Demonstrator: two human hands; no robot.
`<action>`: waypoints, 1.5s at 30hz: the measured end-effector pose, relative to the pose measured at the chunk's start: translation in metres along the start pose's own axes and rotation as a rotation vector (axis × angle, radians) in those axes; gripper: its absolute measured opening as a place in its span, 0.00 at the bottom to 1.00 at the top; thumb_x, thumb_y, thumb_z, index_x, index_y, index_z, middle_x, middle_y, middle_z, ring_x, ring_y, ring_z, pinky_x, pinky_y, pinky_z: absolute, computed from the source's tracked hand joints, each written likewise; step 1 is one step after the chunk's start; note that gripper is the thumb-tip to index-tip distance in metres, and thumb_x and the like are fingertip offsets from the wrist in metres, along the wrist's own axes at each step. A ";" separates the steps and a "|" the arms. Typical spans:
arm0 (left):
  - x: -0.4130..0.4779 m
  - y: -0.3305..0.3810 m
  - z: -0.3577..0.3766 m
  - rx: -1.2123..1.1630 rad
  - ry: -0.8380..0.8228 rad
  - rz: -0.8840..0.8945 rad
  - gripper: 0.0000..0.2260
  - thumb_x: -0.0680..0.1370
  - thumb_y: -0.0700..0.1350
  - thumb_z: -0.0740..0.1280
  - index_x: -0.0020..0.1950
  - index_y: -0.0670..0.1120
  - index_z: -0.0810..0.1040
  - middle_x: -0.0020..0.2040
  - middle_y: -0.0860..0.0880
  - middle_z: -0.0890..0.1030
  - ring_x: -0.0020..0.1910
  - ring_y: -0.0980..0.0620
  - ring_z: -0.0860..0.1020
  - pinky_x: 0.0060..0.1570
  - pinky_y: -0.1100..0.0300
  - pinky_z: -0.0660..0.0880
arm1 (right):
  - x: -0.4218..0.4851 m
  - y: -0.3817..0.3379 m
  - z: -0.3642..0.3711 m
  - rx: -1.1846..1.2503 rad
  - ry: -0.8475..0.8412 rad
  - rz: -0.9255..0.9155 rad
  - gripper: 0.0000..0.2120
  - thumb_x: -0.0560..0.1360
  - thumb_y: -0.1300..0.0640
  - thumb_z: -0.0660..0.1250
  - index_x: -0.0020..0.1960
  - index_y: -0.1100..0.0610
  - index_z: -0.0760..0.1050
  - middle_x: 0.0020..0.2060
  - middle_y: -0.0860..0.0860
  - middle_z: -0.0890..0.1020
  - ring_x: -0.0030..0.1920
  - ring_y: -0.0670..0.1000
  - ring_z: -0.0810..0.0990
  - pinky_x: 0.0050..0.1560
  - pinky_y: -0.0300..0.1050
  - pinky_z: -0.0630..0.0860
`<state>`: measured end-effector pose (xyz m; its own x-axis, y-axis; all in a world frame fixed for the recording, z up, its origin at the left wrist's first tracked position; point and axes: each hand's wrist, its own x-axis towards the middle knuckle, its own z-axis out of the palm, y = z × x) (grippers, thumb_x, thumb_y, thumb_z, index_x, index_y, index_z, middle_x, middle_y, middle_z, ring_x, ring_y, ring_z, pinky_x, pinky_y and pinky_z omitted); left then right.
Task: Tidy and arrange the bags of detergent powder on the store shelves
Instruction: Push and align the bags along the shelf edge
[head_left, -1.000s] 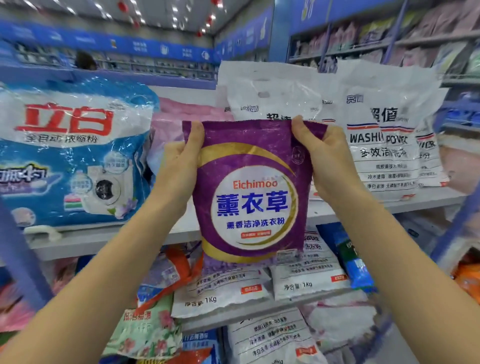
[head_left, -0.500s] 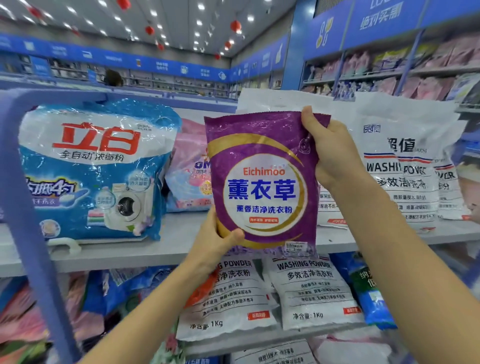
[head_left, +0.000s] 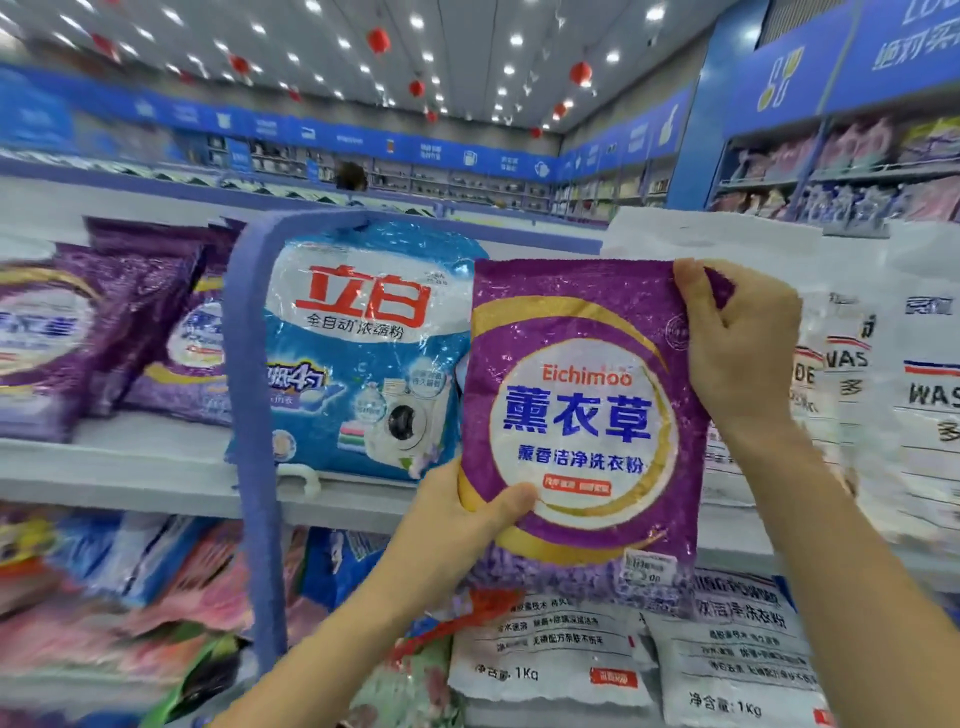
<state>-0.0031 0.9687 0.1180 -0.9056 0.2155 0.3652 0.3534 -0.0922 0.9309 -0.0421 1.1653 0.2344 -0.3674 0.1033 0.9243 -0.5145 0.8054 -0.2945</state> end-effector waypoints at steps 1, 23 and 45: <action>-0.006 0.006 -0.012 0.004 -0.007 0.004 0.12 0.67 0.51 0.68 0.49 0.56 0.77 0.42 0.64 0.83 0.46 0.64 0.81 0.43 0.73 0.74 | -0.001 -0.010 0.007 0.001 0.019 -0.031 0.23 0.79 0.46 0.57 0.36 0.61 0.77 0.26 0.51 0.74 0.28 0.52 0.70 0.31 0.48 0.65; -0.018 0.034 -0.356 0.180 0.447 -0.005 0.09 0.77 0.47 0.66 0.37 0.47 0.73 0.27 0.58 0.78 0.27 0.68 0.76 0.32 0.73 0.70 | -0.054 -0.274 0.217 0.371 -0.118 0.025 0.11 0.74 0.56 0.62 0.56 0.52 0.68 0.43 0.46 0.78 0.41 0.47 0.77 0.42 0.42 0.74; 0.070 -0.038 -0.354 0.414 0.370 -0.085 0.31 0.80 0.46 0.62 0.77 0.43 0.49 0.75 0.43 0.57 0.74 0.46 0.58 0.70 0.51 0.59 | -0.154 -0.245 0.303 -0.376 -0.812 0.183 0.29 0.80 0.41 0.50 0.77 0.46 0.45 0.77 0.52 0.42 0.76 0.53 0.41 0.72 0.51 0.57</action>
<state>-0.1626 0.6428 0.1057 -0.9303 -0.1569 0.3316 0.2710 0.3156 0.9094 -0.0947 0.7755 0.0907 -0.9241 -0.0794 0.3739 -0.1599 0.9688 -0.1894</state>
